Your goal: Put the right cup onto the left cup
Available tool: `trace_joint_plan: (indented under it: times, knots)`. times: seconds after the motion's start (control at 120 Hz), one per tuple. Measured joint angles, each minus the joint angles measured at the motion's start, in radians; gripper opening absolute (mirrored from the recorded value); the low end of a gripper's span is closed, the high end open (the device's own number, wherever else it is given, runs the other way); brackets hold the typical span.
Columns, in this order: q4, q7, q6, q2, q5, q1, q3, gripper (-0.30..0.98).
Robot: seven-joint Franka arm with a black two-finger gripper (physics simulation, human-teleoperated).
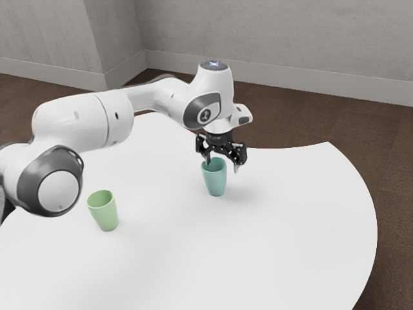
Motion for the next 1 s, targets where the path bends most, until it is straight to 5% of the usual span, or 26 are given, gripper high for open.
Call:
trace_joint_plan:
  times: [0.267, 0.633, 1.0]
  knots:
    - [0.014, -0.006, 0.045, 0.049, 0.009, -0.004, -0.004, 0.66]
    - [0.015, -0.008, 0.072, 0.052, 0.03, -0.011, 0.003, 0.08]
    - [0.012, 0.002, 0.068, 0.05, 0.031, -0.011, 0.015, -0.08]
